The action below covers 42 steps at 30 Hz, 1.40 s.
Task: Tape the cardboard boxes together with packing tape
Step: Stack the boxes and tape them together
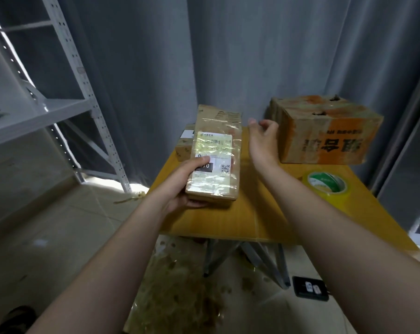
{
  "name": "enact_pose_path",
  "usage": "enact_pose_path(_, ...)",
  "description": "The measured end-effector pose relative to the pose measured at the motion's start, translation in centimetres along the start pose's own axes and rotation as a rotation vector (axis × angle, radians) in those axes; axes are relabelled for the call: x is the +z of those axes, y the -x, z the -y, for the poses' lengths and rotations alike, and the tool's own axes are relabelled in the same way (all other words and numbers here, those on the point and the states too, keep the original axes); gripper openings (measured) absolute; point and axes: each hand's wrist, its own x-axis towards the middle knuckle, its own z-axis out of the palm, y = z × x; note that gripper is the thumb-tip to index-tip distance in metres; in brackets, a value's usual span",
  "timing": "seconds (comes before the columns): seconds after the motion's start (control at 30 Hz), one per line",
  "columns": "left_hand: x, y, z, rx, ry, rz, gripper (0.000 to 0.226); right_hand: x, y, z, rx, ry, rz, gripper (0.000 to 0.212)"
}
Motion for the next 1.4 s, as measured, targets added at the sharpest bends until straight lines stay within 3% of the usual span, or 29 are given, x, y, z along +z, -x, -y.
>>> enact_pose_path(0.1,1.2,-0.3,0.1,0.039,0.032,0.052,0.067,-0.5,0.1,0.5,0.163,-0.049,0.117,0.064)
enact_pose_path(0.2,2.6,-1.3,-0.4,0.186,-0.025,-0.023,0.048,-1.2,-0.3,0.7,0.155,-0.081,0.071,0.065)
enact_pose_path(0.27,3.5,-2.0,-0.8,0.337,-0.126,-0.138,0.054,-1.7,-0.6,0.2,0.132,-0.036,0.004,0.066)
enact_pose_path(0.37,5.1,-2.3,-1.5,0.473,-0.333,-0.149,0.077,-1.8,-0.8,-0.8,0.084,-0.028,-0.069,0.067)
enact_pose_path(0.5,7.3,-2.1,-2.0,0.431,-0.690,-0.201,0.158,-1.9,-1.0,-0.5,0.078,0.018,-0.101,0.069)
enact_pose_path(0.57,8.0,-2.1,-2.2,0.430,-0.725,-0.209,0.165,-2.2,-0.9,0.0,0.048,0.089,-0.087,0.072)
enact_pose_path(0.7,8.6,-2.5,-2.6,0.438,-0.674,-0.202,0.159,-2.6,-0.1,0.6,-0.058,0.235,-0.134,0.072)
enact_pose_path(0.93,8.4,-2.5,-1.0,0.444,-0.400,-0.050,0.131,-3.8,0.7,0.7,-0.315,0.492,-0.205,0.081)
enact_pose_path(1.1,6.7,-2.5,-0.7,0.457,-0.339,0.018,0.121,-4.9,0.3,0.0,-0.458,0.398,-0.157,0.069)
enact_pose_path(1.4,5.2,-2.4,-1.0,0.487,-0.323,0.074,0.100,-5.9,-0.8,-1.4,-0.364,0.008,-0.180,0.029)
